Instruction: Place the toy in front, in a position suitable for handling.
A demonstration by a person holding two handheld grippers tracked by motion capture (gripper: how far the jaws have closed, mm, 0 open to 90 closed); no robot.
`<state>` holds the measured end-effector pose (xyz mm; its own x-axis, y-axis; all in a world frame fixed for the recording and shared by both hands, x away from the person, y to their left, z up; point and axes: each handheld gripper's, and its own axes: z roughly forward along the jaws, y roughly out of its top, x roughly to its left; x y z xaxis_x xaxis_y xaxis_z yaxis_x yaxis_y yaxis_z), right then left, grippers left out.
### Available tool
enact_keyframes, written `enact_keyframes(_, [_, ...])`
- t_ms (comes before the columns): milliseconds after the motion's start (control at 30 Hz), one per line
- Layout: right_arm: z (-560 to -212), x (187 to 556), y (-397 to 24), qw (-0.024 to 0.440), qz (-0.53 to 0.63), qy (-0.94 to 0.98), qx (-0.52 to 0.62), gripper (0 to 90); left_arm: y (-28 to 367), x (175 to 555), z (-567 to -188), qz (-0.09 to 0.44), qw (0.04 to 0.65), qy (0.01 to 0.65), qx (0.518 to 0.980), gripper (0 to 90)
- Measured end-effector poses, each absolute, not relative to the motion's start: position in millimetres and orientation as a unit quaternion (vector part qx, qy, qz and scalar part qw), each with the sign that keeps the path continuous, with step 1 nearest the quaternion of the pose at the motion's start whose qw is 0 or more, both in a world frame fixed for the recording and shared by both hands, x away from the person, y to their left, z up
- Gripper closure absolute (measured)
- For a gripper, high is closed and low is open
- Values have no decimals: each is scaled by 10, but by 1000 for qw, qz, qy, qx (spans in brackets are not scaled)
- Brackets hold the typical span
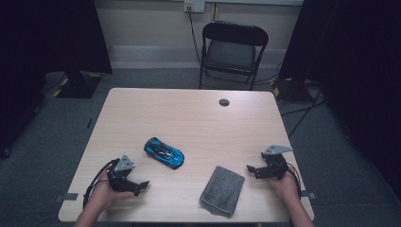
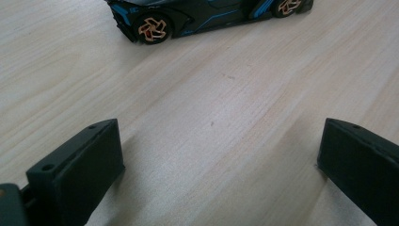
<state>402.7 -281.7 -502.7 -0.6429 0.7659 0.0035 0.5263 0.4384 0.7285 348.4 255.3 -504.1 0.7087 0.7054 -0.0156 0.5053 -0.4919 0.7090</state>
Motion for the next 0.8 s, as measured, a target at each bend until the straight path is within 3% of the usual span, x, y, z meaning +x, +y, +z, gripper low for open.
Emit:
enact_keyframes(433, [-4755, 4060, -2611, 157, 354, 851, 354, 167, 2553, 3483, -5041, 139, 358, 356, 852, 0])
enact_keyframes(800, [-4463, 4149, -1810, 129, 378, 872, 282, 148, 2553, 3484, -5041, 140, 358, 356, 852, 0])
